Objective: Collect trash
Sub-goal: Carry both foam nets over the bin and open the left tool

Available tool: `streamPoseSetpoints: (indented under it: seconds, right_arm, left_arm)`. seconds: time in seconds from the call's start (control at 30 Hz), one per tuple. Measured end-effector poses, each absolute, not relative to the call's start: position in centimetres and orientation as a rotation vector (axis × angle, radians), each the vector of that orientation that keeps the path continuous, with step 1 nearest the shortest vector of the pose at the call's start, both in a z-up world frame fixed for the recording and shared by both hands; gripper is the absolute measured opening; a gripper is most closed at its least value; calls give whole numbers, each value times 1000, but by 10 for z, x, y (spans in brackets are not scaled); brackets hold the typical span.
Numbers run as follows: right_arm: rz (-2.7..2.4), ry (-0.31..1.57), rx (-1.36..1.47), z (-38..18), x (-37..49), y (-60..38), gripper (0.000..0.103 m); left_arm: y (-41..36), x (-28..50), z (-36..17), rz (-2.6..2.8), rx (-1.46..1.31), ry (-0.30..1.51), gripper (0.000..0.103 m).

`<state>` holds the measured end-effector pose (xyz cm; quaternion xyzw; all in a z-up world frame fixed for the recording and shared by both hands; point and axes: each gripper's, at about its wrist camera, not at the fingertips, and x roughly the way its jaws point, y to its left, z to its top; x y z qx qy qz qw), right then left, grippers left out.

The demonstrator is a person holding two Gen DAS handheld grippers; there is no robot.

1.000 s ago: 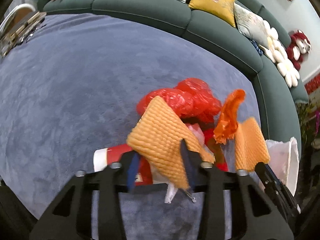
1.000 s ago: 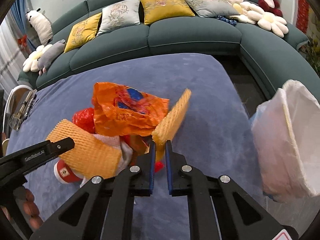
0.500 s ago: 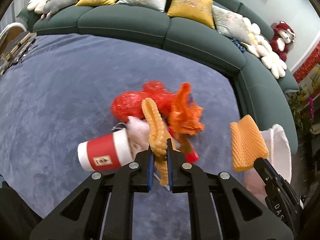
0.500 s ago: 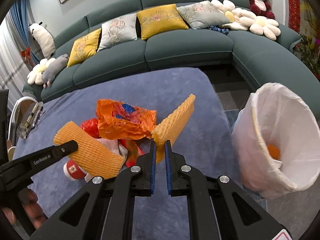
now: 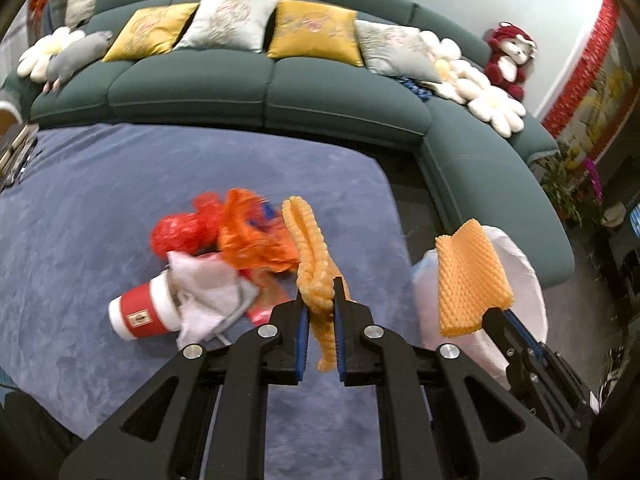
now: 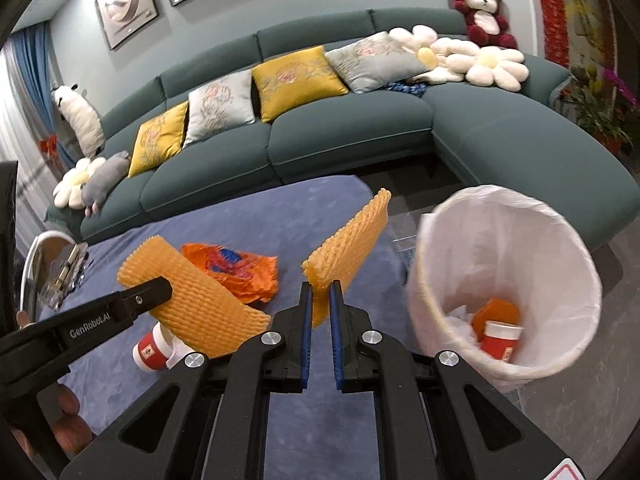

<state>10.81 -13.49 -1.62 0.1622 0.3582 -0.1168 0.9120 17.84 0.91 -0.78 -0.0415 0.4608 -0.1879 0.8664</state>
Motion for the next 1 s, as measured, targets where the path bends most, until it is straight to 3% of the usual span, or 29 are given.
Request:
streamPoseSetpoints:
  seconds: [1.0]
  right_arm:
    - [-496,662,469,-17,-4,-288,8]
  left_arm:
    - [-205,114,16,-694,89,929,10]
